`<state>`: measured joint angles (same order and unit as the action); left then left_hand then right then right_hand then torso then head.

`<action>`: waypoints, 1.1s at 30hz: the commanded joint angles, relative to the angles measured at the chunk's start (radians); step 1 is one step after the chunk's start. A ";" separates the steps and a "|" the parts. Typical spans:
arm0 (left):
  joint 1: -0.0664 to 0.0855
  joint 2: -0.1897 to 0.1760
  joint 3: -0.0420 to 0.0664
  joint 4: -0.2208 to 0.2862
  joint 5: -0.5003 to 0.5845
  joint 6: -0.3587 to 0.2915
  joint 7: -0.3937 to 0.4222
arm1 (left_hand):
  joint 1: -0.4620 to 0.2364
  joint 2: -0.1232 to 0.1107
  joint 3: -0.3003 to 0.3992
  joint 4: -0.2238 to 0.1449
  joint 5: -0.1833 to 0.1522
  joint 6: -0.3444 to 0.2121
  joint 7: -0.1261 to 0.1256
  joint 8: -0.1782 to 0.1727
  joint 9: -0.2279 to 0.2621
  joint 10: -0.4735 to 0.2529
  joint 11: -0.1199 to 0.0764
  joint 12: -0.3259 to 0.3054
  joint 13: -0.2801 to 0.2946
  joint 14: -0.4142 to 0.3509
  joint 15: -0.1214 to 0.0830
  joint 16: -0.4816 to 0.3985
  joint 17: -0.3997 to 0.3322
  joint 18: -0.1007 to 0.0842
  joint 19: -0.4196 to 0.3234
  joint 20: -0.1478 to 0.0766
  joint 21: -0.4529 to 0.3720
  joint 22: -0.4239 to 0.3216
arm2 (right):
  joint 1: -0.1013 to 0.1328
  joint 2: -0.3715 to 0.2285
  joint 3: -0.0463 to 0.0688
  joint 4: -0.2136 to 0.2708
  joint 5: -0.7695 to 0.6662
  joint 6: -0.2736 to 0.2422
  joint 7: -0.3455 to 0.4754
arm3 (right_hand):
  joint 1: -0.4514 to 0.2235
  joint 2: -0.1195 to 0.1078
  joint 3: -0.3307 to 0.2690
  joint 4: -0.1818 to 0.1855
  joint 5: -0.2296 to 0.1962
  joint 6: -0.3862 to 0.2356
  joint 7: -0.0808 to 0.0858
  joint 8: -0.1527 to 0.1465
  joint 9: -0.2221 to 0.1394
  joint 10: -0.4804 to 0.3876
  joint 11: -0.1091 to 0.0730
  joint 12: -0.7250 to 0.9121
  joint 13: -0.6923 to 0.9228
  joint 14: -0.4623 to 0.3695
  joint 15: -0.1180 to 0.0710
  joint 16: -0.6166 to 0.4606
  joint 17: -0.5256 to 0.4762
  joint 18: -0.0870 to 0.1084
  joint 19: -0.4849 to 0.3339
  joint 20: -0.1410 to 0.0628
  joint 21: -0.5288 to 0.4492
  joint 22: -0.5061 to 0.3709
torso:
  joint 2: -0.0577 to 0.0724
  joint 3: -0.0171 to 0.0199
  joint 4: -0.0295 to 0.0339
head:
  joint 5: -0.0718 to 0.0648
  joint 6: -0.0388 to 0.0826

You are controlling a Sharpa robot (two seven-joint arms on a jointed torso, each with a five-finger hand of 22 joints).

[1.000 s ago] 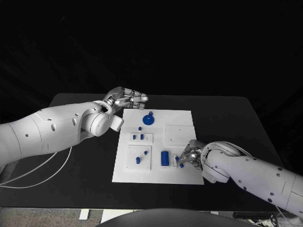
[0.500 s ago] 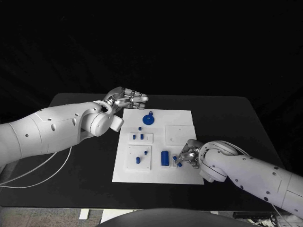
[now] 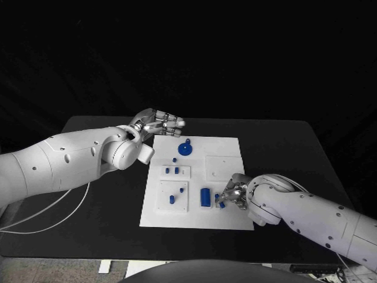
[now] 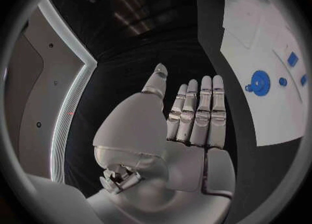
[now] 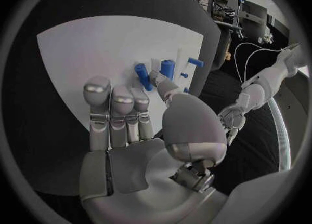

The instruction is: Assemble the parts on the task board

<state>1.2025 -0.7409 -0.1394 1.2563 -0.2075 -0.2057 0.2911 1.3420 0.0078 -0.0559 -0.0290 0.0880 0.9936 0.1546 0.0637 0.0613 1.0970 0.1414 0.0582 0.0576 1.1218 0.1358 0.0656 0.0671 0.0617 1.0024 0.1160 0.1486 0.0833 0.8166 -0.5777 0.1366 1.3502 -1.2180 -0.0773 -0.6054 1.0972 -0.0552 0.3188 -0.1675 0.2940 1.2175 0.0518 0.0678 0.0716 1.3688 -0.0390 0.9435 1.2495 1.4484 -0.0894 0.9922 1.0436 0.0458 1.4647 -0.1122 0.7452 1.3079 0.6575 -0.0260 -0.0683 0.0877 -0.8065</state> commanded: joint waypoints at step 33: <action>0.000 0.002 0.000 0.002 -0.012 0.019 -0.005 | -0.010 -0.004 0.003 0.008 -0.001 0.005 -0.002 0.000 0.001 -0.007 0.001 0.006 0.001 -0.005 0.001 -0.003 0.000 0.004 0.000 0.005 0.004 -0.002 | -0.002 0.004 -0.003 0.006 0.020 0.081 0.021 | -0.052 -0.074 0.037 0.205 -0.170 0.007 -0.006 -0.004 0.001 0.010 -0.002 -0.008 -0.012 0.003 -0.005 -0.004 0.003 0.009 0.042 -0.004 -0.007 0.090 | 0.000 0.0007 -0.0005 | 0.004 -0.004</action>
<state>1.2025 -0.7406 -0.1398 1.2561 -0.2165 -0.2007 0.2813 1.3379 0.0038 -0.0531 -0.0262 0.0881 0.9931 0.1550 0.0637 0.0613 1.0970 0.1414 0.0582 0.0575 1.1219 0.1358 0.0656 0.0672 0.0617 1.0024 0.1160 0.1486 0.0828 0.8186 -0.5749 0.1358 1.3524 -1.2075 -0.0253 -0.5975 1.0454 -0.1187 0.3546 0.0334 0.1278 1.2209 0.0484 0.0676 0.0712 1.3727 -0.0426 0.9397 1.2382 1.4483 -0.0892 0.9922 1.0453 0.0457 1.4647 -0.1122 0.7417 1.3076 0.6577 -0.0254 -0.0688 0.0912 -0.8102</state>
